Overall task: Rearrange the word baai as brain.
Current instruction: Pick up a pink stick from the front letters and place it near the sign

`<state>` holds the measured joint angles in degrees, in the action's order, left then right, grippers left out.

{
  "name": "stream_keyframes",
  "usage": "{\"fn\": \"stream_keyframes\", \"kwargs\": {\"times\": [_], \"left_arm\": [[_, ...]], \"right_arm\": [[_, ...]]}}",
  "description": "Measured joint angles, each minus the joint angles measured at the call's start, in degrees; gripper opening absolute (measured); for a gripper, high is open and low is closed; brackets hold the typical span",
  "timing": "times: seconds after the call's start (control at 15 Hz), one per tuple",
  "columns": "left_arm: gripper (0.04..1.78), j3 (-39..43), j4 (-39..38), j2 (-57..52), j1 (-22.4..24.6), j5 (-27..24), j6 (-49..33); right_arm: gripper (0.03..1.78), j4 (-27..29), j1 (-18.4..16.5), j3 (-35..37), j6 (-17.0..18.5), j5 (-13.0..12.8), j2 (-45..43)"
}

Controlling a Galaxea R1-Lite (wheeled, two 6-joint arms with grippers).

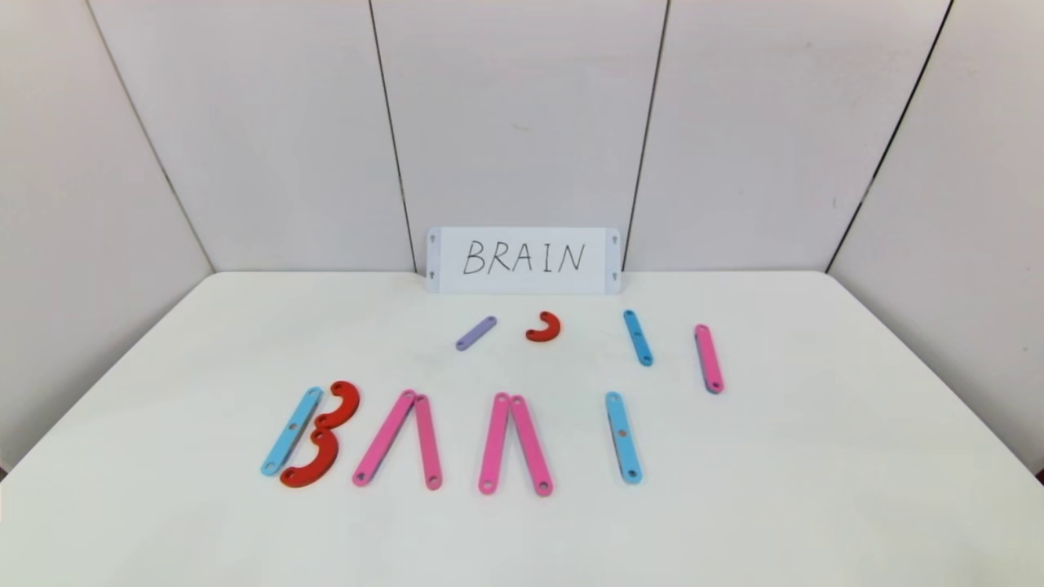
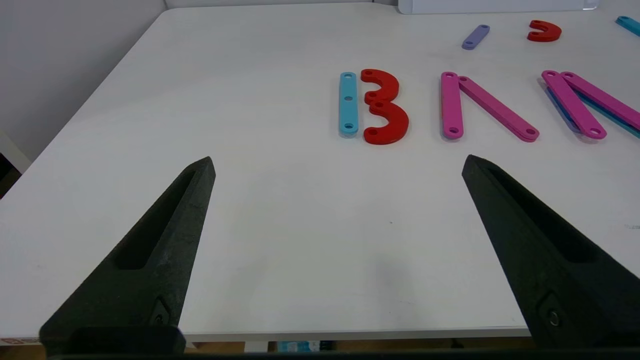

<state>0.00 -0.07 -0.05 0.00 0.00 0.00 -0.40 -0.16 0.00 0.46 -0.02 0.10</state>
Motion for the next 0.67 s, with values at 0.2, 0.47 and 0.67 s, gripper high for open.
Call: {"fn": "stream_keyframes", "kwargs": {"times": [0.2,0.47,0.67], "left_arm": [[1.74,0.0,0.0,0.0,0.0,0.0,0.0],[1.74,0.0,0.0,0.0,0.0,0.0,0.02],[1.74,0.0,0.0,0.0,0.0,0.0,0.0]], "right_arm": [[1.7,-0.01,0.02,0.0,-0.09,0.0,-0.02],[1.7,-0.09,0.06,0.0,-0.44,0.0,-0.05],[1.7,-0.04,0.06,0.0,-1.12,0.32,-0.05]]}}
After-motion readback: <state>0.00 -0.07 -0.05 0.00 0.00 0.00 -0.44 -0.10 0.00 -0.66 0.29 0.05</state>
